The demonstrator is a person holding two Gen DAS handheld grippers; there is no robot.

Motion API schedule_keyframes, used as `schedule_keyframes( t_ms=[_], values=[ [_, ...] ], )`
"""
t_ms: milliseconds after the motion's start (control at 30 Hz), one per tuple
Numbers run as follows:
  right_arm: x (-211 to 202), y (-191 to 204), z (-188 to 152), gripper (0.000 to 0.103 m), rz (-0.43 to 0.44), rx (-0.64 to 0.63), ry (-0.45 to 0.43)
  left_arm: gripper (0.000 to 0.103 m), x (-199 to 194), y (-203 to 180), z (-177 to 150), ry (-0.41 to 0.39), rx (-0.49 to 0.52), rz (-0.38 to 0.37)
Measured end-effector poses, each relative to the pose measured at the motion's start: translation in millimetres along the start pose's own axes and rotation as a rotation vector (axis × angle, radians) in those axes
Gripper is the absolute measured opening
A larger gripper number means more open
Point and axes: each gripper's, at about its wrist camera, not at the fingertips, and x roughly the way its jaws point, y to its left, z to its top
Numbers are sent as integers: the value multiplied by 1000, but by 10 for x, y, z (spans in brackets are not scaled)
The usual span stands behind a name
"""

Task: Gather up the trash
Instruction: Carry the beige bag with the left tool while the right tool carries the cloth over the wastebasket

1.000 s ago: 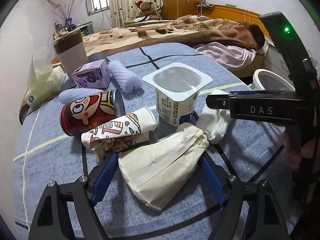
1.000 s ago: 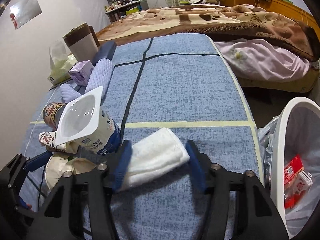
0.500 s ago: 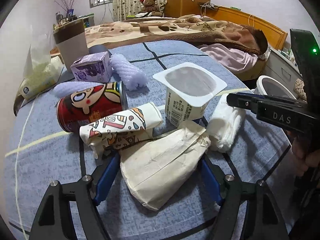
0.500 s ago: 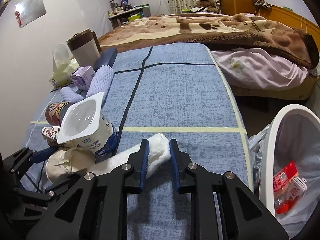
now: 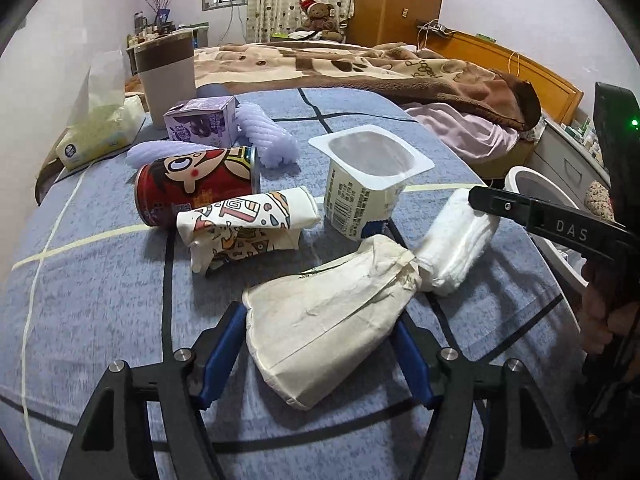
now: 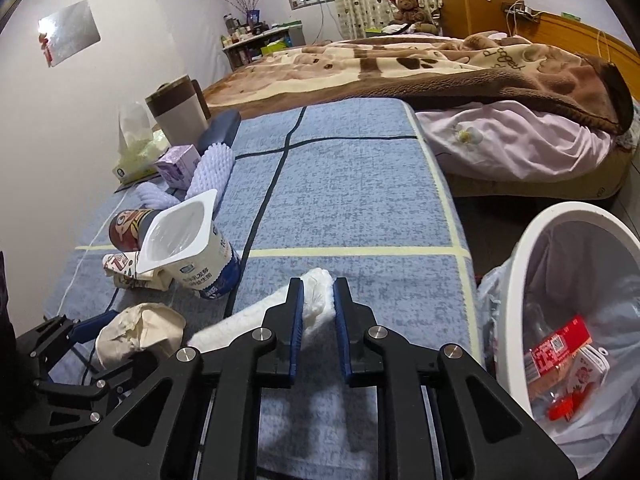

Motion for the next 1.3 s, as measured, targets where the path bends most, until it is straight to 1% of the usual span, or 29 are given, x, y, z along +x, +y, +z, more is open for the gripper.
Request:
schedule_keyframes(
  t_ms=[367, 633, 933, 1300],
  values=[
    [-350, -129, -8, 13, -10, 18, -85, 71, -338, -247, 22, -70, 10, -5],
    [-619, -249, -18, 13, -16, 34, -152, 71, -534, -511, 94, -119, 31, -27],
    [-929, -509, -17, 13, -61, 71, -227, 71, -681, -933, 212, -168, 85, -68],
    [-1217, -928, -44, 13, -150, 121, -286, 71, -670, -1509, 388, -189, 149, -139]
  ],
)
